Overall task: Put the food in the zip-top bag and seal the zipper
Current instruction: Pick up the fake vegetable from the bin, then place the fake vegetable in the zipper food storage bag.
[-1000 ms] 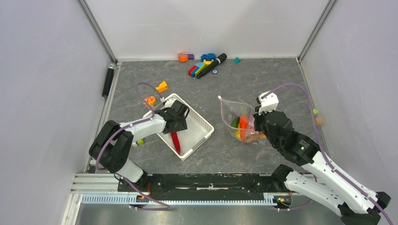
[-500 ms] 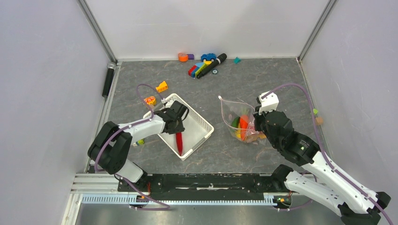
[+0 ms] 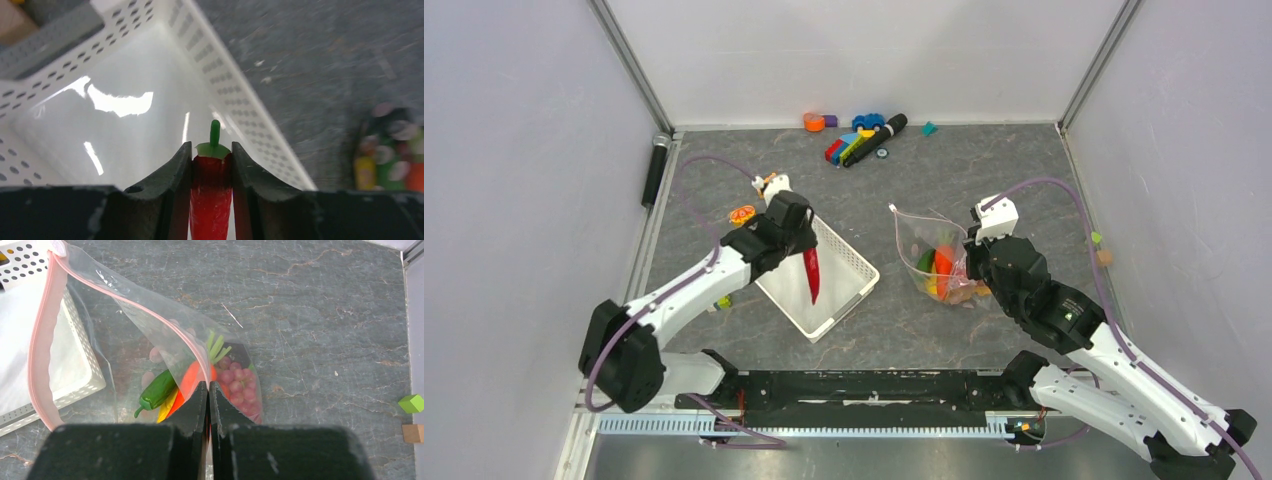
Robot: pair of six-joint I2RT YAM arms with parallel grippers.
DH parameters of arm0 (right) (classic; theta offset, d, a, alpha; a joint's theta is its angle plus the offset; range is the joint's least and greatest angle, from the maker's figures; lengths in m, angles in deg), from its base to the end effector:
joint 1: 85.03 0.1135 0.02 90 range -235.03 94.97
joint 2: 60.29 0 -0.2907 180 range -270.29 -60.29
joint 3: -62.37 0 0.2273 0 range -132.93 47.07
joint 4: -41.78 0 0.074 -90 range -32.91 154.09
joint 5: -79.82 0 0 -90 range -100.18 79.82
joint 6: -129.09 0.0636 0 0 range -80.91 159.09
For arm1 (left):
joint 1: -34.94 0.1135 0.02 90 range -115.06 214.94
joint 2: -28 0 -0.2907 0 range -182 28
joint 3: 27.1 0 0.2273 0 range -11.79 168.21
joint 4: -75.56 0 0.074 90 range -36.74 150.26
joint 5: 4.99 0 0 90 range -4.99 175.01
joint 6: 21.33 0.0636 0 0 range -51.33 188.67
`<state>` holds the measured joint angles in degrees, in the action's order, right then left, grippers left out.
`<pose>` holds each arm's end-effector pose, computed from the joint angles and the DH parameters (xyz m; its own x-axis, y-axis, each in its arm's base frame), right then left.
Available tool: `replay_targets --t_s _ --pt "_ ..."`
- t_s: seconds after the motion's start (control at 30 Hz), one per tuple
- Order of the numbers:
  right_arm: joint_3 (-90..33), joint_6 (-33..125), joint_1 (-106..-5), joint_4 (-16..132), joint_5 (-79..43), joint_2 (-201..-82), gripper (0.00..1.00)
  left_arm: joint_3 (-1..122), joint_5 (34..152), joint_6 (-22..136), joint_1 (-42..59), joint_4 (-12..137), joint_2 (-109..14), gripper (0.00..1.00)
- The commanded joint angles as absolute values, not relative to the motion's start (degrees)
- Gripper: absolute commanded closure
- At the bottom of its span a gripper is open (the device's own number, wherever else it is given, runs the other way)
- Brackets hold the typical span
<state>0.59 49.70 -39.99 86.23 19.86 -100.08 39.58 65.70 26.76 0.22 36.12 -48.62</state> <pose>0.1120 0.0671 0.3353 -0.3179 -0.0928 -0.9436 -0.2311 0.9728 -0.0178 0.2289 -0.1330 0.2553 -0.7051 -0.2783 -0.6522 -0.1484 0.9573 -0.2481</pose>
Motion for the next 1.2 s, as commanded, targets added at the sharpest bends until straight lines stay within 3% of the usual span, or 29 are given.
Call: replay_targets --t_s 0.0,0.17,0.33,0.53,0.83,1.17 --pt "-0.1 49.4 -40.0 84.2 20.1 -99.2 0.95 44.0 68.9 30.8 0.1 46.6 -41.9 0.98" --pt "0.0 49.6 -40.0 83.9 19.6 -98.4 0.95 45.7 81.8 33.6 -0.9 57.8 -39.2 0.98" --pt "-0.1 49.3 -40.0 83.8 17.7 -98.0 0.95 48.3 113.4 41.6 -2.6 73.5 -42.7 0.98" --pt "-0.1 48.6 -40.0 83.4 15.6 -97.4 0.96 59.1 139.3 50.8 -4.8 75.4 -52.1 0.98" --pt "-0.7 48.5 -40.1 82.6 11.3 -98.3 0.96 63.9 144.6 71.4 -13.4 76.6 -55.9 0.98" --pt "-0.7 48.6 -40.0 82.6 11.0 -99.0 0.97 77.1 148.0 64.5 -13.9 83.7 -67.2 0.98"
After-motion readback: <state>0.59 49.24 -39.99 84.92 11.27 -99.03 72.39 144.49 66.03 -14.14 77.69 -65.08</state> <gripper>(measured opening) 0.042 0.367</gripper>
